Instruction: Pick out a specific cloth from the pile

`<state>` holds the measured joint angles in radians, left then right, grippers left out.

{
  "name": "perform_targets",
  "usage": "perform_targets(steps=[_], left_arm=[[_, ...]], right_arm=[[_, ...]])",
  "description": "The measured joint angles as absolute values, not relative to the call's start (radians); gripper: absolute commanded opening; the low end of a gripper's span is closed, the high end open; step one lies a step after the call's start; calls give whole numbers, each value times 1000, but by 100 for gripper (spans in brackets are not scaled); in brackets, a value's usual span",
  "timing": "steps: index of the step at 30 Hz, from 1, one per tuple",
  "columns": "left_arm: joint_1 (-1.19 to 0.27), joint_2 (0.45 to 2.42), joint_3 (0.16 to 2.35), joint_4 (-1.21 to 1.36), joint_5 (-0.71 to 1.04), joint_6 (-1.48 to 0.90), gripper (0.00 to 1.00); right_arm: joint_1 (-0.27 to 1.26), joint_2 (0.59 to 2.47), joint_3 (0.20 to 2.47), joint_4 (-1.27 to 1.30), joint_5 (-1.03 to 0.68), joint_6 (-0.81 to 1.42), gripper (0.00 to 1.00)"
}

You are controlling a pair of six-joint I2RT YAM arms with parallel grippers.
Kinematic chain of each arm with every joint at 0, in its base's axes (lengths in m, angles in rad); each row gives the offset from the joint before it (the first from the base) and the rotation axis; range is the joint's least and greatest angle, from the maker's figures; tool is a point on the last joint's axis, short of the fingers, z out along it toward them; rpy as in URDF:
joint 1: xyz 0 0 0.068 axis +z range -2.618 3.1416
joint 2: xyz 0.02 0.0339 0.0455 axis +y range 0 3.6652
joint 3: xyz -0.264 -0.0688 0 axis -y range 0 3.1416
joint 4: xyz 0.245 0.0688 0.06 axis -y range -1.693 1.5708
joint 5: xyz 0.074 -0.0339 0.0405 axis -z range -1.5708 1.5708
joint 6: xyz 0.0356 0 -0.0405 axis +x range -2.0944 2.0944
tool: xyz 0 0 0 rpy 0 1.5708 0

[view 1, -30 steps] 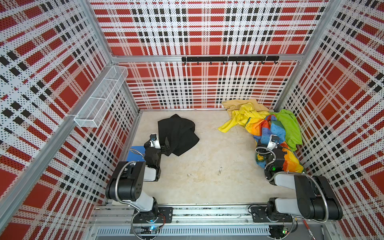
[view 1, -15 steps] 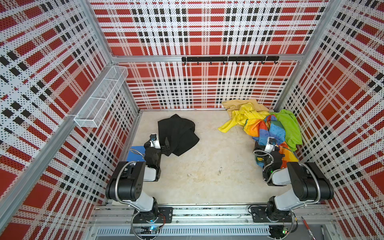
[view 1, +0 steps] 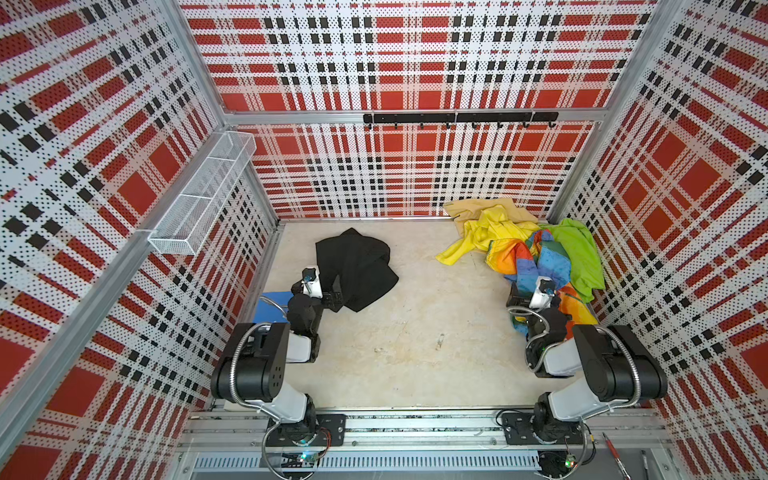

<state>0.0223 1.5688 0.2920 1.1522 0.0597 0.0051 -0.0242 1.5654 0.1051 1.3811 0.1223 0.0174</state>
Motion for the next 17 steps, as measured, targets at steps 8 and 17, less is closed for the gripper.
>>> perform_targets(steps=[8, 17], left_arm=[[28, 1569, 292, 1151, 110, 5, 99], [28, 1569, 292, 1151, 123, 5, 99]], right_arm=[[-22, 1563, 268, 1240, 51, -8, 100], [-21, 1561, 273, 1169, 53, -11, 100]])
